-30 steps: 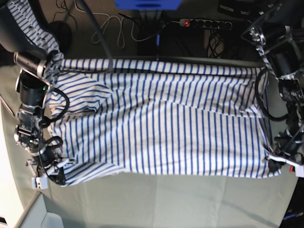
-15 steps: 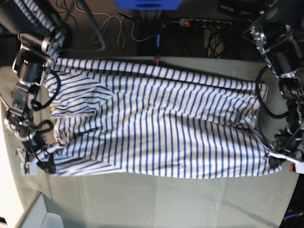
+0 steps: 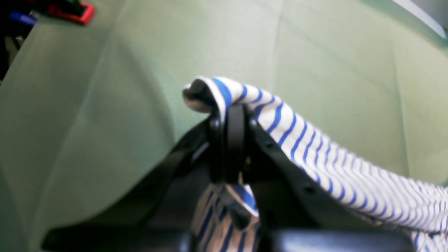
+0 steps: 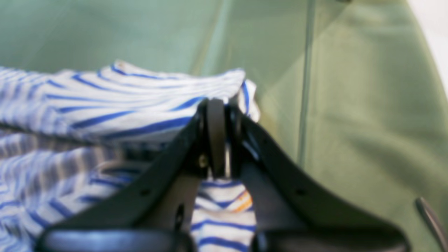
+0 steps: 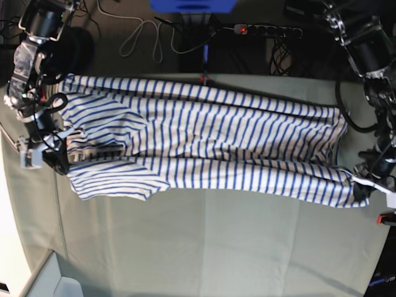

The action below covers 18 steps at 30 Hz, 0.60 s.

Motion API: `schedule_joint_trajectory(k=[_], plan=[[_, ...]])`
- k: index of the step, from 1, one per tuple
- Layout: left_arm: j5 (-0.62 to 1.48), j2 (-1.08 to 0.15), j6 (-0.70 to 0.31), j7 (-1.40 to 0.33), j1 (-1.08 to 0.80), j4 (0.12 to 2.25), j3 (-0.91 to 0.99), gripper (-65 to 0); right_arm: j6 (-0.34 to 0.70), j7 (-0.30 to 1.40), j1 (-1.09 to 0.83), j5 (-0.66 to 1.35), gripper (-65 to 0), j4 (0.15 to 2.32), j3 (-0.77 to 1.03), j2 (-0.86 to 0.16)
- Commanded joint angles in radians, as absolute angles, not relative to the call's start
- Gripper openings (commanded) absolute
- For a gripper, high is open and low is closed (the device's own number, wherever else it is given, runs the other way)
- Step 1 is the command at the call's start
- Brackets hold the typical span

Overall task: Layout the t-shirt on the table in an organized manner, then fold the t-shirt properly
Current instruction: 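Drag the shirt edges outward with both grippers to stretch it lengthwise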

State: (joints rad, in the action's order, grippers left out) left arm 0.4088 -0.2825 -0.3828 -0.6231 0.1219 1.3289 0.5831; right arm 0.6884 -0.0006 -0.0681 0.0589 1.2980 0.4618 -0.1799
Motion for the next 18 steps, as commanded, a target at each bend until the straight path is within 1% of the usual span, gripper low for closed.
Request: schedule_joint_trajectory(k=[1, 3, 9, 14, 16, 17, 18], plan=[[0.42, -0.3, -0.383, -0.598, 0.122, 1.353, 0.588, -64.9, 0.698, -0.027, -0.082, 0.091, -65.0, 1.325, 0.466, -0.196], [0.42, -0.3, -0.383, -0.596, 0.091, 1.354, 0.588, -64.9, 0.698, -0.027, -0.116, 0.122, -65.0, 1.33, 0.466, -0.199], [0.42, -0.295, -0.383, -0.596, 0.013, 1.353, 0.588, -64.9, 0.698, -0.028, -0.186, 0.133, -65.0, 1.33, 0.466, -0.214], [0.42, -0.292, -0.383, -0.596, -0.008, 1.348, 0.588, -64.9, 0.698, -0.028, -0.176, 0.133, -65.0, 1.331, 0.464, -0.213], [0.42, -0.292, -0.383, -0.596, -0.005, 1.348, 0.588, -64.9, 0.698, -0.018, -0.136, 0.128, -65.0, 1.331, 0.456, -0.213], [0.42, -0.292, -0.383, -0.596, -0.002, 1.348, 0.588, -64.9, 0.698, -0.015, -0.117, 0.127, -64.4, 1.33, 0.456, -0.214], [0.42, -0.292, -0.383, -0.596, -0.001, 1.348, 0.588, -64.9, 0.698, -0.002, -0.102, 0.127, -61.3, 1.33, 0.453, -0.217]])
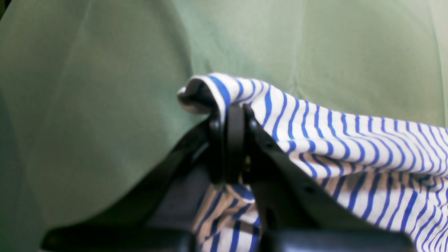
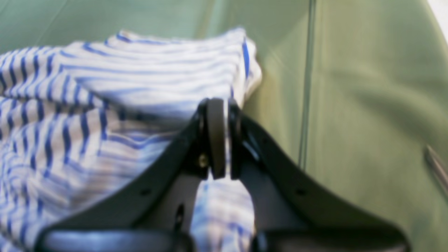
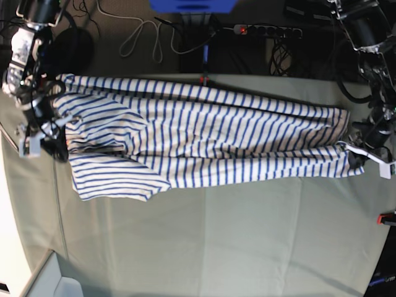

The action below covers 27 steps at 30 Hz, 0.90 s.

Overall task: Layout the t-shirt on the table in an organized manner, then fold the t-shirt properly
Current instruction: 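Drag the shirt edges outward with both grippers to stretch it lengthwise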

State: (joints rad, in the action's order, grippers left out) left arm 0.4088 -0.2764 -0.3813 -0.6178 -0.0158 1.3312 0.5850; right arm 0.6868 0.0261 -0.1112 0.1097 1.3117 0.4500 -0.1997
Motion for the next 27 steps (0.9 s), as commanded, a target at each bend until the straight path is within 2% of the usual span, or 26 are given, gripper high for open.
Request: schedule_joint_trajectory(k=[1, 5, 7, 8, 13, 22, 25, 27], plan=[[0.42, -0.292, -0.383, -0.596, 0.001, 1.348, 0.588, -64.9, 0.698, 0.015, -0.085, 0.127, -56.9, 1.33, 0.453, -0.219], [0.42, -0.292, -0.383, -0.596, 0.007, 1.349, 0.588, -64.9, 0.698, 0.136, 0.005, 0.127, -38.1, 1.307, 0.453, -0.232], [0.42, -0.291, -0.383, -0.596, 0.007, 1.349, 0.588, -64.9, 0.698, 0.182, 0.053, 0.127, -32.2, 1.253, 0.452, -0.245], [0.42, -0.291, -0.383, -0.596, 0.007, 1.349, 0.588, -64.9, 0.698, 0.203, 0.074, 0.116, -31.7, 1.23, 0.444, -0.248], [0.42, -0.291, -0.383, -0.595, 0.007, 1.348, 0.588, -64.9, 0.698, 0.22, 0.081, 0.005, -32.5, 1.201, 0.4, -0.237], [0.42, -0.291, -0.383, -0.595, 0.007, 1.348, 0.588, -64.9, 0.698, 0.226, 0.045, 0.001, -33.8, 1.201, 0.357, -0.219], [0.42, -0.291, -0.383, -0.595, 0.007, 1.348, 0.588, -64.9, 0.698, 0.228, 0.036, 0.001, -43.1, 1.199, 0.357, -0.22], [0.42, -0.291, -0.383, -0.595, 0.007, 1.349, 0.588, -64.9, 0.698, 0.229, 0.036, 0.001, -57.4, 1.199, 0.357, -0.22]])
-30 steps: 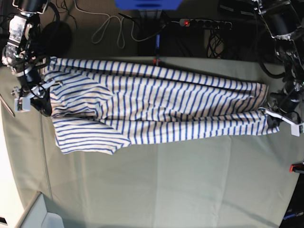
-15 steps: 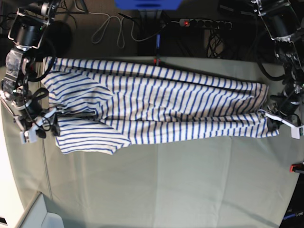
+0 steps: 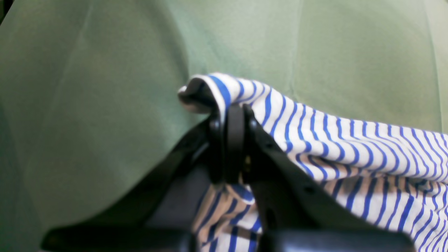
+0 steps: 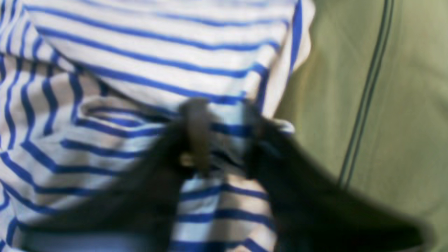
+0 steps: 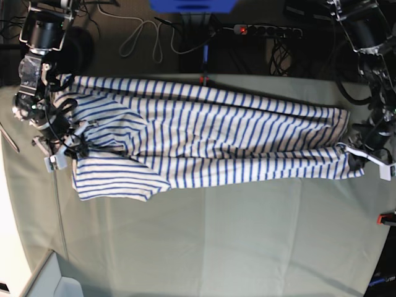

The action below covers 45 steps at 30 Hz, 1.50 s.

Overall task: Layout the t-shirt on the table in an organized manner, then fold the t-shirt properly
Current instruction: 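Drag the shirt edges outward with both grippers to stretch it lengthwise, then hold the shirt ends with both grippers and smooth the long strip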

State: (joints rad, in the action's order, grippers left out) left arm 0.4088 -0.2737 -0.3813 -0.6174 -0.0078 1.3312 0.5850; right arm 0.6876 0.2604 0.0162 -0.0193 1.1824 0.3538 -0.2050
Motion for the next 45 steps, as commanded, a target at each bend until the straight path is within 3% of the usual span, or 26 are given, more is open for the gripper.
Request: schedule_joint_trajectory(k=[1, 11, 22, 33, 45], plan=[[0.42, -0.291, -0.383, -0.595, 0.007, 1.349, 0.588, -64.9, 0.698, 0.229, 0.036, 0.001, -65.0, 1.199, 0.357, -0.22], [0.421, -0.292, -0.383, -0.595, 0.008, 1.359, 0.588, -64.9, 0.698, 0.219, -0.082, 0.007, -65.0, 1.409, 0.375, -0.219], [0.421, -0.302, -0.383, -0.598, -0.001, 1.412, 0.59, -64.9, 0.698, 0.228, -0.127, 0.002, -65.0, 1.5, 0.581, -0.139], [0.418, -0.295, -0.383, -0.596, -0.048, 1.42, 0.59, -64.9, 0.698, 0.217, -0.252, 0.005, -65.0, 1.509, 0.591, -0.085], [0.42, -0.297, -0.383, -0.595, -0.073, 1.42, 0.63, -64.9, 0.698, 0.217, -0.372, 0.005, -65.0, 1.702, 0.591, -0.021]])
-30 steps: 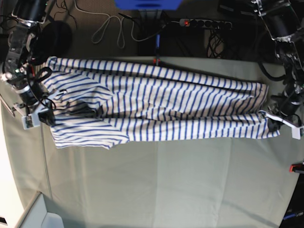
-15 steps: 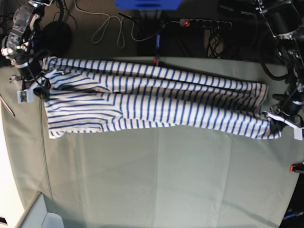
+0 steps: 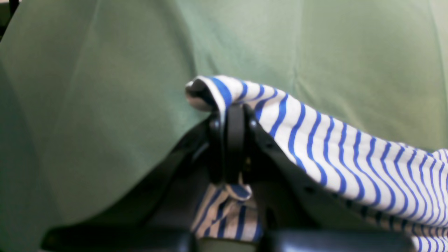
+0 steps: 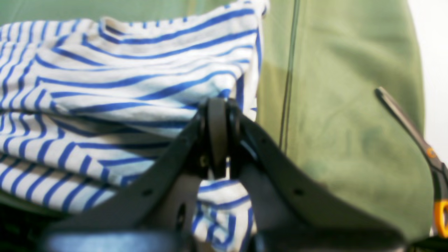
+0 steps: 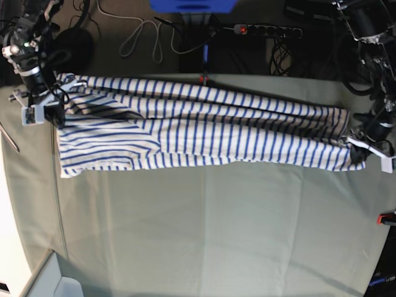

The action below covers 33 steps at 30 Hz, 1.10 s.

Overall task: Layout the t-shirt on the table in an organized manner, then fold the t-shirt properly
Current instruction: 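Hold the shirt ends with both grippers and smooth the long strip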

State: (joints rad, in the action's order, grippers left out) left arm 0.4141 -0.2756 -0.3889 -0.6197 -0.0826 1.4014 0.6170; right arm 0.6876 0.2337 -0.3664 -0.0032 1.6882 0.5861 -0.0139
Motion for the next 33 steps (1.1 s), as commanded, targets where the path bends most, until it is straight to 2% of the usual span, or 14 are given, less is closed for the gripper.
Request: schedule_joint_trajectory(k=[1, 6, 13, 24, 33], plan=[[0.42, -0.294, -0.383, -0.595, -0.068, 1.419, 0.659, -64.9, 0.698, 0.217, -0.375, 0.005, -65.0, 1.701, 0.591, -0.021], [0.42, -0.294, -0.384, -0.601, -0.07, 1.411, 0.702, -64.9, 0.698, 0.217, -0.386, 0.005, -65.0, 1.646, 0.599, -0.024], [0.42, -0.266, -0.384, -0.596, -0.064, 1.294, 0.702, -64.9, 0.698, 0.177, -0.354, 0.005, -65.0, 1.561, 0.598, -0.024], [0.421, -0.239, -0.384, -0.604, -0.065, 1.276, 0.7, -64.5, 0.698, 0.117, -0.358, 0.005, -65.0, 1.566, 0.696, -0.022], [0.412, -0.243, -0.386, -0.607, -0.073, 1.276, 0.671, -63.1, 0.698, 0.094, -0.39, 0.007, -65.0, 1.558, 0.693, -0.019]])
